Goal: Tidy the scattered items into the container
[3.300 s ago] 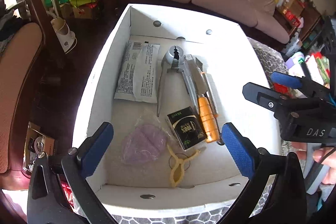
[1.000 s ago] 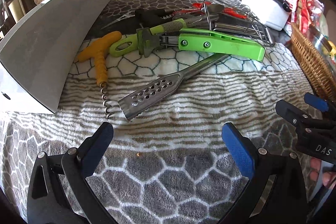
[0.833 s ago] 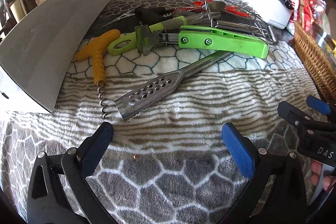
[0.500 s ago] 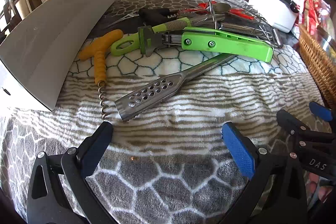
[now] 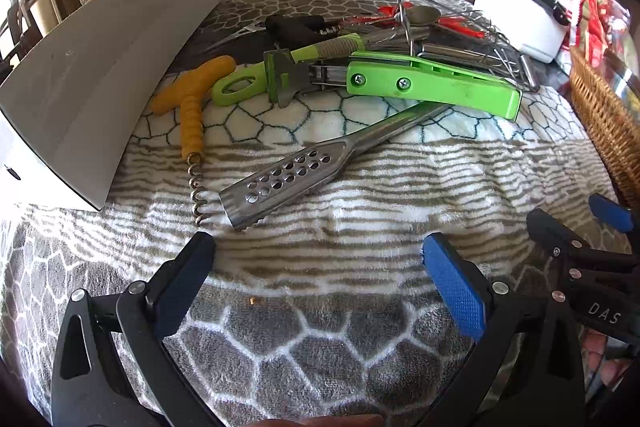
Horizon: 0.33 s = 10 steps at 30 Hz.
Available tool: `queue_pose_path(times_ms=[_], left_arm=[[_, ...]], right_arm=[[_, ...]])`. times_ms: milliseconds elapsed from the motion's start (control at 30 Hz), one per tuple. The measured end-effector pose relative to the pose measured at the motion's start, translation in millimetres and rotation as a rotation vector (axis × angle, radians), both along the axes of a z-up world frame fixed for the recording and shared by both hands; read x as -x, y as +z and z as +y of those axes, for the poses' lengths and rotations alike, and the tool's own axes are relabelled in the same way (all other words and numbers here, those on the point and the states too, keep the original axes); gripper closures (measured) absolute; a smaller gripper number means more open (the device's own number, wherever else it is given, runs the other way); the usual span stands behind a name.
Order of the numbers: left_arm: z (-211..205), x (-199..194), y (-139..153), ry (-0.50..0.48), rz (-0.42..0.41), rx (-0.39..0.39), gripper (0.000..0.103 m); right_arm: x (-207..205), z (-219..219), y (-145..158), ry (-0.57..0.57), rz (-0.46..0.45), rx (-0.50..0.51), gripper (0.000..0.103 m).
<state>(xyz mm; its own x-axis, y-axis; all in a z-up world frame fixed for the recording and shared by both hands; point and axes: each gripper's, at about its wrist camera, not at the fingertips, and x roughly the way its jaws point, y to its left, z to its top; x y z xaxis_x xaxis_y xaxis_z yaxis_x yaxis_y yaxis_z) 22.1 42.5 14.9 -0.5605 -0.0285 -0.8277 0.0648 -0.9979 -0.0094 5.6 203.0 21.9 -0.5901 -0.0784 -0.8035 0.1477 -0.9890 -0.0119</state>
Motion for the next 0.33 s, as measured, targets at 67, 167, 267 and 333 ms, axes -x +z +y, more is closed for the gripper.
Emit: queue_pose_path(times_ms=[67,167,267,333], left_arm=[[0.0,0.0,0.1,0.0,0.0,0.0,0.0],[-0.4,0.0,0.1,0.0,0.001,-0.001,0.0],[-0.4,0.1,0.1,0.0,0.0,-0.001,0.0],[-0.9,0.0,0.2,0.0,0.0,-0.002,0.0]], right_arm=[[0.0,-0.1,0.0,0.0,0.0,0.0,0.0],[0.0,-0.2,0.0,0.0,0.0,0.0,0.0],[0.0,-0.2,0.0,0.0,0.0,0.0,0.0],[0.0,-0.2,0.0,0.0,0.0,0.0,0.0]])
